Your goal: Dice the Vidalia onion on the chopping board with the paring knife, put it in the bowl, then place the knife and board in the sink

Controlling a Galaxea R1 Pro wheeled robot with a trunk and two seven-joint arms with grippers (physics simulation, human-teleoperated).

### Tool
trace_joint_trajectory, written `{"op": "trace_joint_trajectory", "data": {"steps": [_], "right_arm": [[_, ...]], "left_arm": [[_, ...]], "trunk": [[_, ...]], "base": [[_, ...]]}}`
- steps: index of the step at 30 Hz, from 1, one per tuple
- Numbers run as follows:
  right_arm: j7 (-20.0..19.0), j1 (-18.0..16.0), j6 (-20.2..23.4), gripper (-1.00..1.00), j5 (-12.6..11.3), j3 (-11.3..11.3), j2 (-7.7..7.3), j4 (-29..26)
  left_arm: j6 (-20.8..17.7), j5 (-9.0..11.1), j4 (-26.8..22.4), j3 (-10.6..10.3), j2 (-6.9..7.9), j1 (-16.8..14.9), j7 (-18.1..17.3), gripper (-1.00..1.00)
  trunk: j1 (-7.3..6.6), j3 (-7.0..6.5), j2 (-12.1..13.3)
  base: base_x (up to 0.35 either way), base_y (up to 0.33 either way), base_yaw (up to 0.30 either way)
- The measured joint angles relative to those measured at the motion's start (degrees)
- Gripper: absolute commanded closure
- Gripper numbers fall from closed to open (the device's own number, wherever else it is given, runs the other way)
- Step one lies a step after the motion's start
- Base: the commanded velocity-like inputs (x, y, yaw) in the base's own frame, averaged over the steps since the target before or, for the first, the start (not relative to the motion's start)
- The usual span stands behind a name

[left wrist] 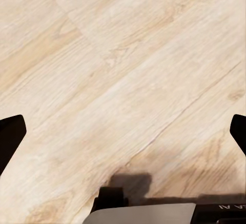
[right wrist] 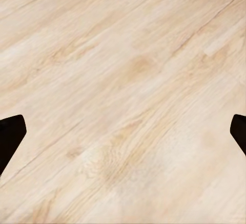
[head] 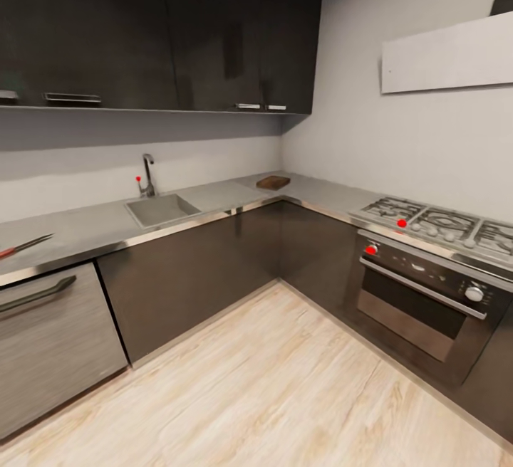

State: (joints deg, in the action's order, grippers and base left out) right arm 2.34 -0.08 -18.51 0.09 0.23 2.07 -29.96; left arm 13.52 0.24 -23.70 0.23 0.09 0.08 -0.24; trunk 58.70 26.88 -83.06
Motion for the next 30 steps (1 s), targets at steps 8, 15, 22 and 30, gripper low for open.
{"op": "trace_joint_trajectory", "data": {"steps": [8, 15, 22, 30], "right_arm": [[0.05, 0.00, 0.00, -1.00, 0.05, 0.00, -0.05, 0.00], [0.06, 0.00, -0.03, -1.00, 0.06, 0.00, -0.06, 0.00], [0.05, 0.00, -0.01, -1.00, 0.06, -0.05, -0.06, 0.00], [0.05, 0.00, -0.01, -1.00, 0.06, -0.03, -0.06, 0.00]], "left_arm": [[0.00, 0.00, 0.01, 0.00, 0.00, 0.00, 0.00, -1.00], [0.00, 0.00, -0.04, 0.00, 0.00, 0.00, 0.00, -1.00], [0.00, -0.03, -0.08, 0.00, 0.00, 0.00, 0.00, -1.00], [0.02, 0.02, -4.27, 0.02, 0.02, 0.00, 0.16, -1.00]], "trunk": [[0.02, 0.00, 0.00], [0.02, 0.00, 0.00], [0.02, 0.00, 0.00], [0.02, 0.00, 0.00]], "base": [[0.061, 0.000, 0.000], [0.001, 0.000, 0.000], [0.000, 0.000, 0.000], [0.000, 0.000, 0.000]]}}
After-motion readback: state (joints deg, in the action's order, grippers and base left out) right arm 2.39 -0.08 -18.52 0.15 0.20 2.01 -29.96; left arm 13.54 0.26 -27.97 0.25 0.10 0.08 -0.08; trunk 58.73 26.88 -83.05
